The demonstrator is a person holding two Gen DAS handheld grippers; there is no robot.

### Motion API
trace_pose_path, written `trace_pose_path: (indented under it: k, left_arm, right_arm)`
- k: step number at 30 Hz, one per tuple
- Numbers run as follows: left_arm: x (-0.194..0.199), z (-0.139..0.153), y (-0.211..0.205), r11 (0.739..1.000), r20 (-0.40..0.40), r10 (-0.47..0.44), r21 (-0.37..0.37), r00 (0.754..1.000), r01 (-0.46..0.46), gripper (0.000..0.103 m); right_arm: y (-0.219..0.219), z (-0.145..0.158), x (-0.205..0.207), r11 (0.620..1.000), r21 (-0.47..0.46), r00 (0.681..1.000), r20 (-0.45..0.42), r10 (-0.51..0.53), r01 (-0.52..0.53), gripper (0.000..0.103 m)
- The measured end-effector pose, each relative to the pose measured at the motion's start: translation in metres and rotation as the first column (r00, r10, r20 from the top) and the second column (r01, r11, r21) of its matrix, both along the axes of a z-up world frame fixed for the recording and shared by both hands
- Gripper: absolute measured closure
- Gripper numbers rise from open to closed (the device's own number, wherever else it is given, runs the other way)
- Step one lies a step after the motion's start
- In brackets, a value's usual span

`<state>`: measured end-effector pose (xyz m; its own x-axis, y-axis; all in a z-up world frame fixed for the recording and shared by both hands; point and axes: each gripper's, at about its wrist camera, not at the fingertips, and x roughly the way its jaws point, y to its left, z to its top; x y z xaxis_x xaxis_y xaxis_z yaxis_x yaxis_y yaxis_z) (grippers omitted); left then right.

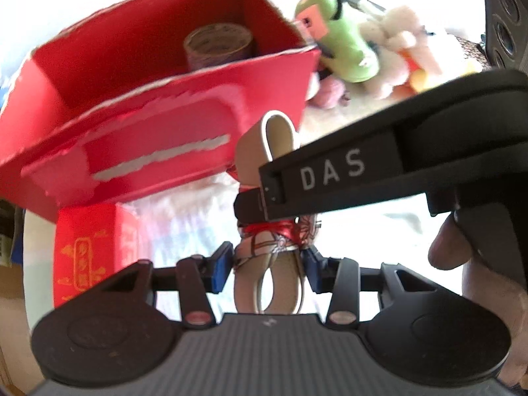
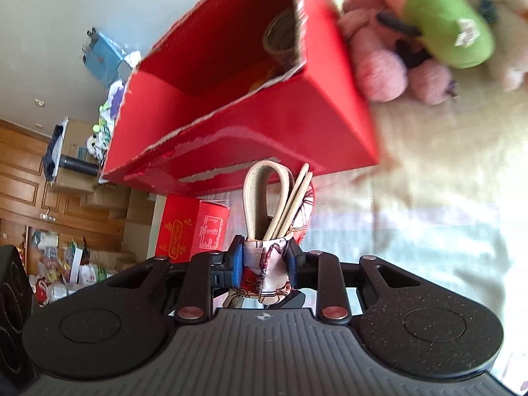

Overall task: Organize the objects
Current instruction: 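Lower the right gripper onto the cream-and-red shoe and close on it, then lift and carry the shoe with the right gripper over the box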

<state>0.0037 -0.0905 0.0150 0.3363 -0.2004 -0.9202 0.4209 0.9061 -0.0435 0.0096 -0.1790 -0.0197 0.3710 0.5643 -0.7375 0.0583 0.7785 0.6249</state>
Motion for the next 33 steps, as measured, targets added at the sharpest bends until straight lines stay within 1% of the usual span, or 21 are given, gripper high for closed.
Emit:
trace_pose_path:
  k: [1,5,7,9,15,19,25,31,33]
  left_arm:
    - [-0.004,0.002,0.007,1.0,0.006,-0.008,-0.003,1.0,0.008,0.058]
    - [-0.007,0.015,-0.011,0.999,0.031,-0.04,-0.008,0.999,0.04,0.058]
    - [-0.005,0.01,-0.012,0.998,0.045,-0.056,-0.01,0.997,0.057,0.058]
    - [-0.004,0.016,-0.019,0.997,0.057,-0.069,-0.018,0.996,0.071,0.058]
    - [-0.004,0.046,-0.031,0.992,0.132,-0.107,-0.052,0.985,0.115,0.059]
    - [0.003,0.07,-0.031,0.988,0.201,-0.118,-0.073,0.972,0.135,0.059]
    - [0.026,0.101,-0.014,0.988,0.288,-0.098,-0.087,0.953,0.128,0.059]
    - [0.065,0.115,0.014,0.996,0.351,-0.053,-0.051,0.935,0.075,0.059]
    - [0.08,0.116,0.029,0.997,0.341,-0.031,-0.053,0.94,0.053,0.059]
  right_arm:
    - [-0.002,0.003,-0.003,1.0,0.001,1.0,0.006,-0.011,0.011,0.075]
    - [-0.015,0.012,-0.011,0.999,0.003,0.998,0.038,-0.047,0.047,0.075]
    - [-0.019,0.017,-0.014,0.998,0.005,0.996,0.057,-0.065,0.065,0.075]
    - [-0.022,0.023,-0.017,0.996,0.007,0.994,0.074,-0.086,0.086,0.075]
    - [-0.032,0.048,-0.021,0.99,0.022,0.978,0.148,-0.144,0.142,0.075]
    - [-0.027,0.071,-0.016,0.987,0.006,0.961,0.229,-0.155,0.158,0.075]
    - [-0.011,0.098,0.011,0.99,-0.023,0.933,0.336,-0.126,0.142,0.075]
    - [0.011,0.108,0.056,0.996,-0.023,0.92,0.387,-0.068,0.083,0.075]
    - [0.023,0.108,0.074,0.998,-0.03,0.92,0.39,-0.043,0.059,0.075]
